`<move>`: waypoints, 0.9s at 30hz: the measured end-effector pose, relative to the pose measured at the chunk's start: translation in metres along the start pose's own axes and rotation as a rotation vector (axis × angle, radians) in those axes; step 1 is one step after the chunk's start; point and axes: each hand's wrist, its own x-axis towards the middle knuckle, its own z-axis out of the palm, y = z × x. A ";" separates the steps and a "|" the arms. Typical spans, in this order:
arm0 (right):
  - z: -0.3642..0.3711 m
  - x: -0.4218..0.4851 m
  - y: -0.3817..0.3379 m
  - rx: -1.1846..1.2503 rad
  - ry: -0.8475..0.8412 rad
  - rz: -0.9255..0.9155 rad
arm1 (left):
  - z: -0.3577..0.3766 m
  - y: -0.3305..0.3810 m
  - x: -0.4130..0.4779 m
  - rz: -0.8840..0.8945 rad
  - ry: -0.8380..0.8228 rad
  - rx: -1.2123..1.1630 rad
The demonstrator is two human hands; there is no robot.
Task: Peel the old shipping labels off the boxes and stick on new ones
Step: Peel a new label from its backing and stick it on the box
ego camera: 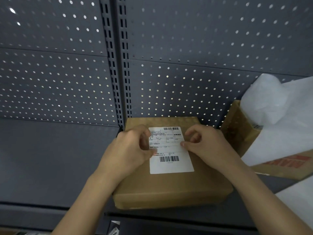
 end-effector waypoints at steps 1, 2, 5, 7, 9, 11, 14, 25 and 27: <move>0.000 -0.003 0.000 -0.017 0.032 -0.059 | 0.002 -0.002 -0.002 0.047 0.041 0.047; 0.001 -0.006 0.000 -0.031 0.045 -0.128 | 0.004 -0.003 -0.004 0.095 0.068 0.069; 0.005 -0.010 0.000 -0.133 -0.027 -0.312 | 0.014 -0.006 -0.004 0.212 0.008 0.158; 0.011 -0.009 -0.001 -0.218 -0.115 -0.356 | 0.019 -0.004 -0.003 0.241 -0.075 0.232; 0.019 -0.007 -0.001 -0.299 -0.212 -0.358 | 0.024 -0.002 -0.002 0.218 -0.166 0.318; 0.024 -0.005 0.001 -0.385 -0.310 -0.344 | 0.027 -0.003 -0.002 0.176 -0.237 0.408; 0.027 -0.003 0.005 -0.475 -0.364 -0.346 | 0.028 -0.003 -0.005 0.145 -0.273 0.485; 0.022 0.007 -0.006 -0.490 -0.266 -0.348 | 0.024 0.007 0.016 0.162 -0.179 0.440; 0.025 0.015 -0.009 -0.501 -0.284 -0.352 | 0.029 0.006 0.020 0.147 -0.249 0.473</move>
